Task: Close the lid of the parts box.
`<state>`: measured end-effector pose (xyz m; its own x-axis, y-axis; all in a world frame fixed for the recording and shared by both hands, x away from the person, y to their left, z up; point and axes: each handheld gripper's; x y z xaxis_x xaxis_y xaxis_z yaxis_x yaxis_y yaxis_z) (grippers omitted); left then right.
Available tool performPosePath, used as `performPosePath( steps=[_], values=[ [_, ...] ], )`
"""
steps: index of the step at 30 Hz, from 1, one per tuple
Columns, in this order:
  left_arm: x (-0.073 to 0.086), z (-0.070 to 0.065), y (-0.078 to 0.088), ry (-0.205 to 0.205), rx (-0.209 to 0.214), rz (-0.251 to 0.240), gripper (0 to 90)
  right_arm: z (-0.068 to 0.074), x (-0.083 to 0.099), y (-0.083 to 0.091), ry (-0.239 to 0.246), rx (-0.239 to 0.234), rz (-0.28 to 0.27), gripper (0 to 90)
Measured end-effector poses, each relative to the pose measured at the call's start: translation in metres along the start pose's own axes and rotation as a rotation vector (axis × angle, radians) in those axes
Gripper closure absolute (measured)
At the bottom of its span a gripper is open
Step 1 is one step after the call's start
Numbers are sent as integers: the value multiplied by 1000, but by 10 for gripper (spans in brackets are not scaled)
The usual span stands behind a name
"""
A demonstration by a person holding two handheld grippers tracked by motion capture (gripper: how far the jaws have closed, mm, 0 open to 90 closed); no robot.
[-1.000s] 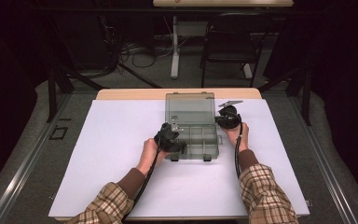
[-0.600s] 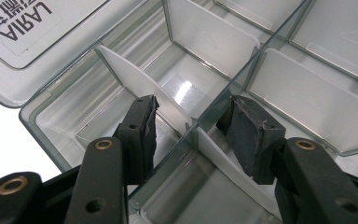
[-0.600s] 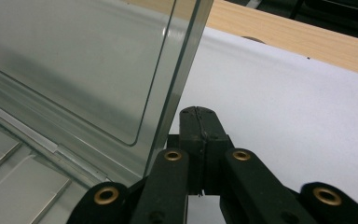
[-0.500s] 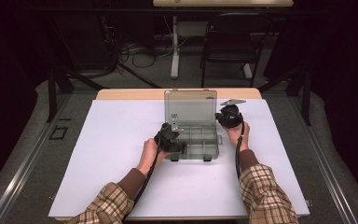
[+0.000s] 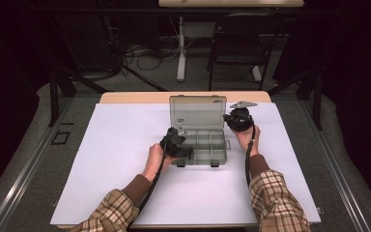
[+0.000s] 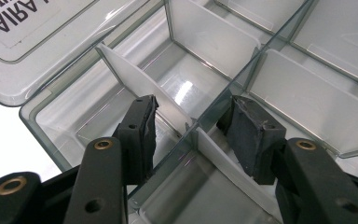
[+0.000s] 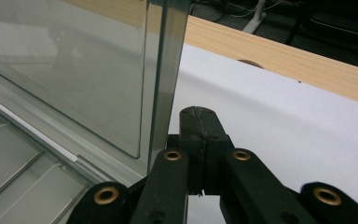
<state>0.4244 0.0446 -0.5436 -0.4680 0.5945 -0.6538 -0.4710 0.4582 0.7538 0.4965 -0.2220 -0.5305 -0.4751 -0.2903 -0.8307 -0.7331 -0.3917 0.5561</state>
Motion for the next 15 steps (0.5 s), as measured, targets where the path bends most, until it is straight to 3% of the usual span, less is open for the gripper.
performPosePath(
  steps=[15],
  values=[
    [0,0,0,4,-1,-2,512,0,-3,7,19,-18,-19,900]
  ],
)
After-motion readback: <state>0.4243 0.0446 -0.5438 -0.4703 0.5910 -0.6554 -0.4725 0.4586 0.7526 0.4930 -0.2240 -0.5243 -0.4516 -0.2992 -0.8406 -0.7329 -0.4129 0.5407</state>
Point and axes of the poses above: each handheld gripper's, and its own axes: y roughly backward along the jaws, x roughly out of its underside, z roughly to its left, and after that the axes turned 1 degree about y, right-handed
